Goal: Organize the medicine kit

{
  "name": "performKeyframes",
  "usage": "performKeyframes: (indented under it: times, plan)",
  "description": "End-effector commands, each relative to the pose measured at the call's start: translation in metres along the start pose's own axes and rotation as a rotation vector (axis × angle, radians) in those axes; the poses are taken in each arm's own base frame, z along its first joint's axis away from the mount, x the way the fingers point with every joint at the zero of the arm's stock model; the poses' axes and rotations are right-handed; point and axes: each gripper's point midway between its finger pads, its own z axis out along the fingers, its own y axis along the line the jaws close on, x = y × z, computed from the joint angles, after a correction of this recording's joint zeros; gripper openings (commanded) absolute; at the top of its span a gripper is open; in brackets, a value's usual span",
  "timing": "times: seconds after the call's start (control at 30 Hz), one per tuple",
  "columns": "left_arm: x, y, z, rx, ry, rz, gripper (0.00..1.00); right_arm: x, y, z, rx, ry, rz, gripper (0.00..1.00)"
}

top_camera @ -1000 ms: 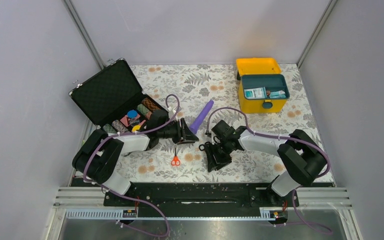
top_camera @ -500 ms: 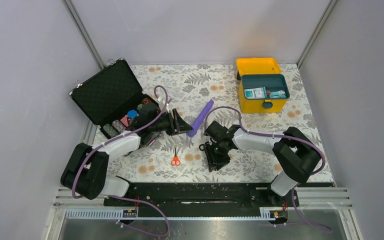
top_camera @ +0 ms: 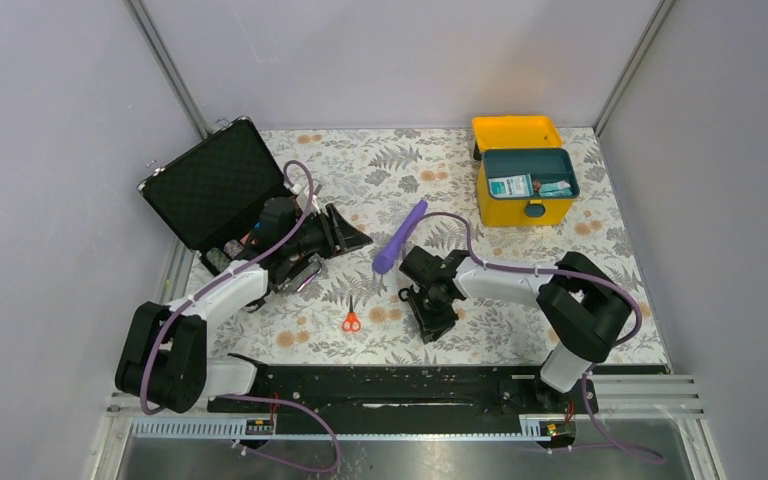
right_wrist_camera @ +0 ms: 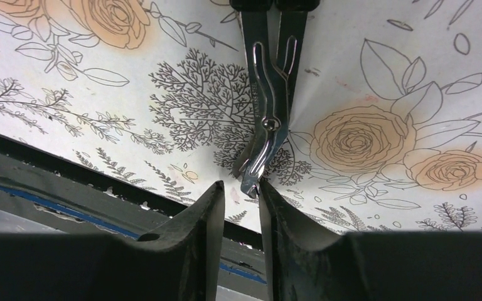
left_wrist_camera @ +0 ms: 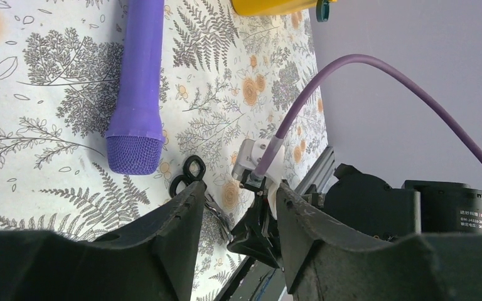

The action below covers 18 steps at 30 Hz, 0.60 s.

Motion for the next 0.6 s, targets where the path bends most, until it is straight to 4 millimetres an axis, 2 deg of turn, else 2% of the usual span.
performKeyframes:
  times: [0.0, 0.1, 0.27, 0.33, 0.37, 0.4, 0.57]
  plan:
    - [-0.014, -0.009, -0.008, 0.000, -0.058, 0.037, 0.46, 0.033, -0.053, 0.049, 0.247, 0.091, -0.008, 0.33]
    - [-0.014, -0.004, -0.009, -0.013, -0.065, 0.033, 0.47, 0.035, -0.054, 0.054, 0.251, 0.105, -0.008, 0.26]
    - [-0.012, 0.003, -0.011, -0.033, -0.072, 0.033, 0.47, 0.035, -0.054, 0.062, 0.252, 0.121, -0.014, 0.19]
    - [-0.009, 0.006, -0.011, -0.041, -0.068, 0.027, 0.48, 0.034, -0.053, 0.064, 0.248, 0.120, -0.019, 0.10]
    - [-0.007, 0.007, -0.011, -0.042, -0.064, 0.020, 0.49, 0.034, -0.053, 0.063, 0.248, 0.116, -0.020, 0.03]
    - [-0.003, 0.010, -0.011, -0.044, -0.056, 0.011, 0.50, 0.033, -0.053, 0.062, 0.248, 0.112, -0.022, 0.00]
    - [0.017, 0.024, -0.008, -0.049, -0.025, -0.002, 0.59, 0.031, -0.051, 0.061, 0.237, 0.090, -0.032, 0.00]
